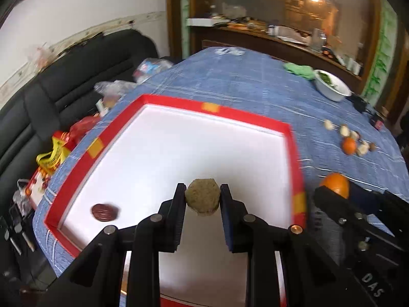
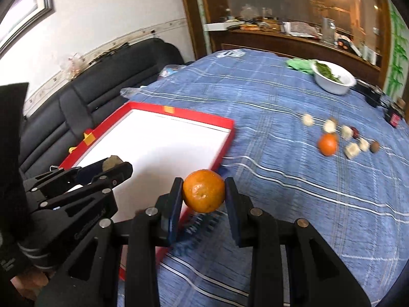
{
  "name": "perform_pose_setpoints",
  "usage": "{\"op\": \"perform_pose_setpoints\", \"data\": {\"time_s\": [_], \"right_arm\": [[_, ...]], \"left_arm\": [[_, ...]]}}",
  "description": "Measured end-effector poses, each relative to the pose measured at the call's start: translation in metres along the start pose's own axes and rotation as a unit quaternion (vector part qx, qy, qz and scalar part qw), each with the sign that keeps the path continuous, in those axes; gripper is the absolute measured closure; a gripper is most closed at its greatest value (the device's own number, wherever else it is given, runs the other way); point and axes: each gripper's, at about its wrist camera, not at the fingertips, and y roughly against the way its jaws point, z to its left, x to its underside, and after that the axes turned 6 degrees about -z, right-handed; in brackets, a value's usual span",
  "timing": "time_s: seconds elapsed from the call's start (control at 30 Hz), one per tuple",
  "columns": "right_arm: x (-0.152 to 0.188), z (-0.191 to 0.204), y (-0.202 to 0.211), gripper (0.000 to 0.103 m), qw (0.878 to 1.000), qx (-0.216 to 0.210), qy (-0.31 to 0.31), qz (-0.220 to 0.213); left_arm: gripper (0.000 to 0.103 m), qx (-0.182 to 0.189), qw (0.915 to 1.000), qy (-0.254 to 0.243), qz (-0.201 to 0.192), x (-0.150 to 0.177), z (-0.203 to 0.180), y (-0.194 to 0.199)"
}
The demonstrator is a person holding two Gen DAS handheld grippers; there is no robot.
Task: Organize fruits
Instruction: 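Carry the tangerine and brown cake over the tray and release both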
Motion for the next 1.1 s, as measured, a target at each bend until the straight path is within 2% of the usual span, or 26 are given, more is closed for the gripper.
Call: {"op": "perform_pose_setpoints", "data": {"time_s": [0.27, 0.57, 0.63, 0.7, 0.77, 0.87, 1.0, 1.1], "right_arm": [[-0.008, 0.022, -0.032, 0.068, 1.000, -0.019, 0.011, 0.013], [-0.006, 0.032, -0.070, 0.067, 0.998, -0.028, 0.007, 0.056], [-0.005, 0.031, -0.073, 0.067, 0.998, -0.029, 0.006, 0.062], [-0.003, 0.030, -0.074, 0.062, 0.997, -0.035, 0.003, 0.067], [-0.004, 0.029, -0.069, 0.055, 0.997, -0.038, 0.004, 0.062], [-0.005, 0.023, -0.057, 0.043, 0.998, -0.044, 0.001, 0.051], [-0.008, 0.003, -0.035, 0.041, 0.999, -0.037, -0.007, 0.028], [-0.007, -0.029, -0.015, 0.036, 0.999, -0.029, -0.035, 0.013]], "left_arm": [[0.078, -0.022, 0.9994, 0.021, 0.016, 0.001, 0.028, -0.015], [0.076, -0.037, 0.9986, 0.017, 0.035, 0.002, 0.037, -0.022], [0.065, -0.040, 0.9984, 0.016, 0.035, 0.002, 0.038, -0.021], [0.035, -0.040, 0.9985, 0.019, 0.031, 0.002, 0.037, -0.017], [0.027, -0.043, 0.9988, 0.018, 0.016, 0.002, 0.036, -0.012], [0.025, -0.045, 0.9989, 0.013, 0.010, -0.002, 0.028, -0.006], [0.025, -0.025, 0.9996, 0.012, -0.005, -0.007, 0.012, 0.002], [0.025, -0.015, 0.9997, 0.006, -0.017, -0.010, 0.001, 0.005]]}}
